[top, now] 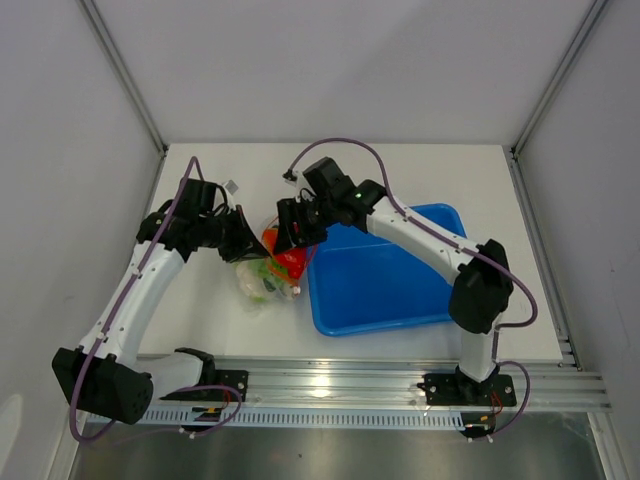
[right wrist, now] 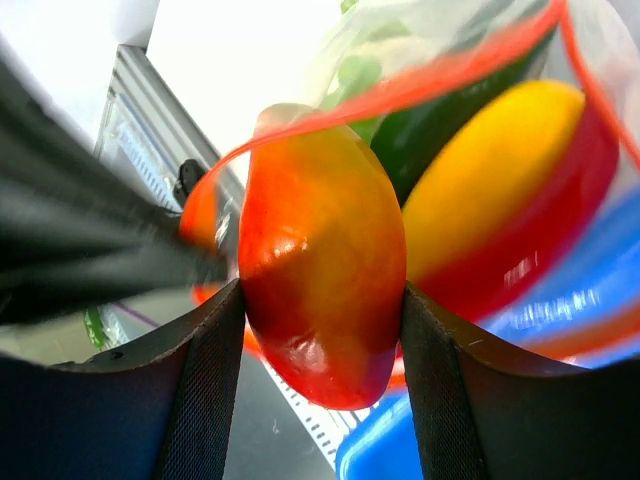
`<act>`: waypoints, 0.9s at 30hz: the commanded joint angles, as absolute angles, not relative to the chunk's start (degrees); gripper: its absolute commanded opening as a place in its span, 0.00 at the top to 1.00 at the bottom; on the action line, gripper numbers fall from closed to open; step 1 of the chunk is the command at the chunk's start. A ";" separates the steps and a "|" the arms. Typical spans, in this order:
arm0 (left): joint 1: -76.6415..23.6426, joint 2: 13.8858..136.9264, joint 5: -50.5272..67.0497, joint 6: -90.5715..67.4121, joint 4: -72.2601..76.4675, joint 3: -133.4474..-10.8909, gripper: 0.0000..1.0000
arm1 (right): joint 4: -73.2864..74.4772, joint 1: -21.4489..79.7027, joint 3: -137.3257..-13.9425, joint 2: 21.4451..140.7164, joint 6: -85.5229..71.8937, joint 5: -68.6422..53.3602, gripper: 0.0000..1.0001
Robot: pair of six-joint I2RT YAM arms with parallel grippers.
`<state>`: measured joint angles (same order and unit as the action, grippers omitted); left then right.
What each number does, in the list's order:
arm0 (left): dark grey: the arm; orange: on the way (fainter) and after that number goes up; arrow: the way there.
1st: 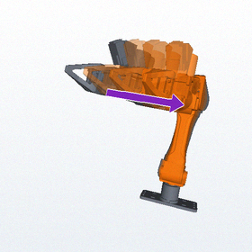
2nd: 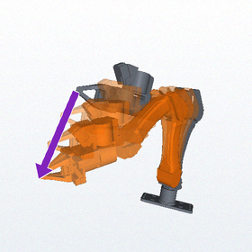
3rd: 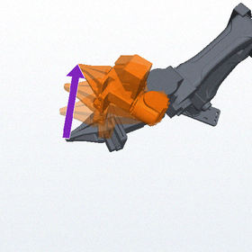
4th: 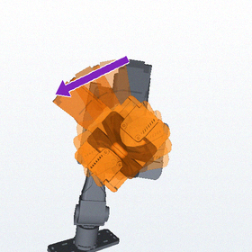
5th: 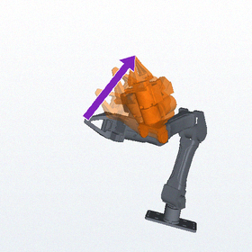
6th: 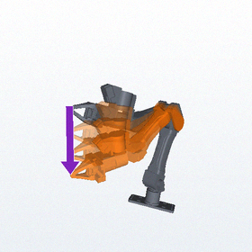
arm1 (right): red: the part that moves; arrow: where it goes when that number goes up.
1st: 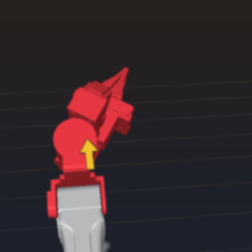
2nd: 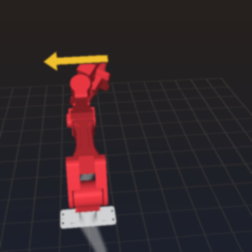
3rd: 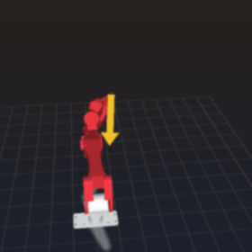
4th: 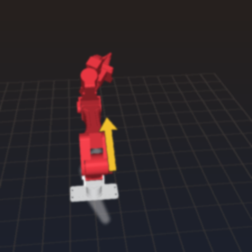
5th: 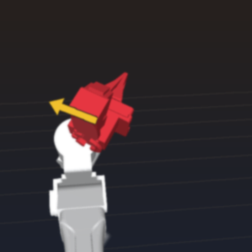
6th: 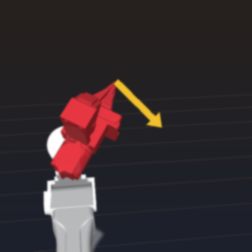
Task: Place the food in the zip-top bag and seal the zipper
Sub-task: Place the fake fruit in the zipper food storage bag.
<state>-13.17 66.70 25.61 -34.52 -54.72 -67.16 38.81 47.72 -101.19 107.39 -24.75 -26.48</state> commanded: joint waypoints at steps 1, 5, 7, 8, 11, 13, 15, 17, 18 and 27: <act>-13.45 65.57 25.84 -34.98 -55.02 -68.20 0.99 | 38.32 49.74 -106.95 111.18 -25.05 -26.38 0.82; -13.45 65.74 25.58 -34.89 -55.11 -68.90 0.99 | 38.93 50.54 -111.25 113.99 -25.23 -24.35 0.56; -13.45 65.83 25.32 -34.80 -55.46 -68.99 0.99 | 40.43 50.80 -112.49 114.43 -24.18 -23.12 0.46; -13.45 65.74 25.14 -34.72 -55.46 -69.17 0.99 | 40.69 51.15 -112.59 114.00 -23.65 -22.25 0.43; -13.18 65.74 24.61 -34.63 -55.55 -69.08 1.00 | 41.40 51.33 -111.89 111.98 -22.15 -19.34 0.37; -13.01 65.83 24.70 -34.63 -55.37 -69.08 0.99 | 42.01 51.24 -110.40 110.31 -21.45 -16.72 0.36; -13.01 66.00 24.87 -34.72 -55.20 -68.99 0.99 | 41.92 51.33 -107.60 107.24 -20.31 -15.04 0.35; -13.01 66.53 25.13 -34.72 -55.11 -69.17 0.99 | 42.10 51.33 -105.74 105.13 -19.08 -13.62 0.34; -13.01 66.62 25.22 -34.63 -55.11 -69.34 0.99 | 42.10 51.33 -104.78 103.38 -18.72 -13.54 0.27; -12.92 67.50 25.93 -34.89 -54.93 -70.49 0.99 | 37.00 51.24 -96.76 97.29 -16.79 -15.56 0.08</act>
